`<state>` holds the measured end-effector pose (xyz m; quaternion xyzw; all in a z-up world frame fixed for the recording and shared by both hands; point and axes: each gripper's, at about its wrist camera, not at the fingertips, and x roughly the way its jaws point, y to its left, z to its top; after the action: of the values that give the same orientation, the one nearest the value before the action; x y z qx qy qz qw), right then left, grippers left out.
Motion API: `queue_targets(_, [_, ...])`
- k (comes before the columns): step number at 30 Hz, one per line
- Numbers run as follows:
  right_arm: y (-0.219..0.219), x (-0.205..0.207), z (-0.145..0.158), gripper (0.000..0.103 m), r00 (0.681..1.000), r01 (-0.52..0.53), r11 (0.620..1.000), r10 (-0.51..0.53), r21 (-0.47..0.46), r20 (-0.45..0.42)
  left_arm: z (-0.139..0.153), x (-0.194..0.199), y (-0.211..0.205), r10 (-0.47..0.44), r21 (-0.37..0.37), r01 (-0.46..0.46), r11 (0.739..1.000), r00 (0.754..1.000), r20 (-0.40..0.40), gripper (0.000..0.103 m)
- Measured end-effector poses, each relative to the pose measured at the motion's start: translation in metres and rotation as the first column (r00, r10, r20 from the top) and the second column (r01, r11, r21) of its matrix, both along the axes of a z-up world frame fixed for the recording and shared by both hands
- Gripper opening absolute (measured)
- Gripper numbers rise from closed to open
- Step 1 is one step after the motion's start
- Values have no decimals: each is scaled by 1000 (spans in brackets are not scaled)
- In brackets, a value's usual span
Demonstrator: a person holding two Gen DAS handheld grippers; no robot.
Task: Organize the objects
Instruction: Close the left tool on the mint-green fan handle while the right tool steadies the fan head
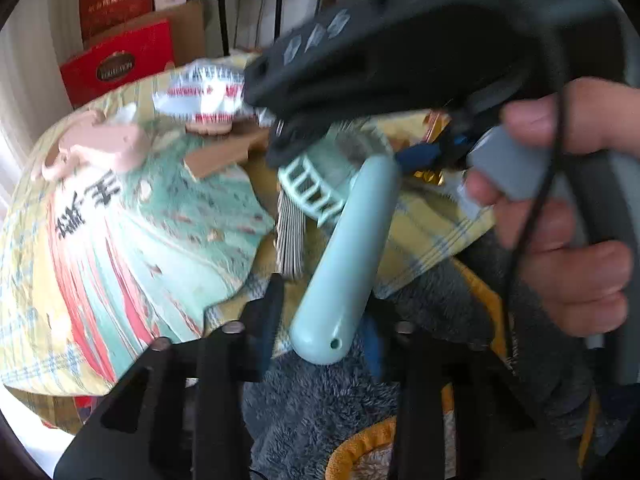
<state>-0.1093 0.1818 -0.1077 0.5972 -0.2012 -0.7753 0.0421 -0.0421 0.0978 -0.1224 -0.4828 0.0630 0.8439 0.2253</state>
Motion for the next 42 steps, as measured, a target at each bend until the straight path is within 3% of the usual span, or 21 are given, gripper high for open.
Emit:
queue_targets(4, [26, 18, 0, 85, 996, 71, 991, -76, -115, -35, -2, -2, -2, 34, -30, -34, 999, 999, -9, 22])
queue_targets(5, [29, 20, 0, 85, 996, 76, 989, -81, -127, -38, -2, -3, -4, 50, -36, -50, 998, 999, -7, 16])
queue_targets(6, [35, 23, 0, 85, 995, 83, 985, -90, -148, -38, -3, -4, -5, 64, -61, -65, 996, 998, -11, 0])
queue_targets(9, [45, 27, 1, 85, 995, 86, 982, -93, -170, -36, 0, -3, -6, 62, -128, -64, 990, 998, -24, 0])
queue_targets(14, [69, 33, 4, 85, 994, 90, 984, -99, -157, -51, 9, 3, 0, 36, -125, -39, 991, 999, -27, 1])
queue_targets(16, [63, 27, 1, 86, 994, 85, 986, -93, -143, -53, 11, 6, 10, -3, -181, -4, 983, 999, -36, 12])
queue_targets(18, [69, 28, 1, 86, 994, 88, 986, -97, -142, -57, 11, 12, 17, -50, -233, 35, 972, 997, -57, 57])
queue_targets(21, [71, 29, 0, 86, 994, 86, 984, -96, -159, -60, 21, 24, 37, -134, -261, 104, 960, 986, -99, 64])
queue_targets(23, [69, 24, -3, 86, 993, 87, 981, -99, -175, -58, 28, 28, 43, -148, -265, 113, 957, 982, -115, 75])
queue_targets(24, [71, 25, -3, 86, 993, 88, 979, -100, -185, -58, 31, 27, 46, -145, -260, 109, 960, 981, -126, 75])
queue_targets(29, [61, 12, -8, 86, 993, 85, 980, -97, -181, -60, 25, 8, 66, -105, -255, 76, 964, 989, -101, 73])
queue_targets(32, [59, 8, -11, 86, 994, 77, 979, -90, -186, -60, 16, 9, 72, -122, -240, 99, 966, 989, -84, 66])
queue_targets(35, [47, -6, -14, 86, 994, 74, 979, -88, -191, -62, 12, 2, 72, -121, -204, 107, 973, 991, -56, 31])
queue_targets(37, [46, -7, -14, 86, 994, 72, 978, -86, -195, -63, 9, -4, 68, -121, -165, 116, 979, 992, -19, 28])
queue_targets(42, [45, -7, -16, 85, 993, 72, 973, -90, -220, -73, 7, 2, 71, -140, -189, 128, 974, 989, -54, 27])
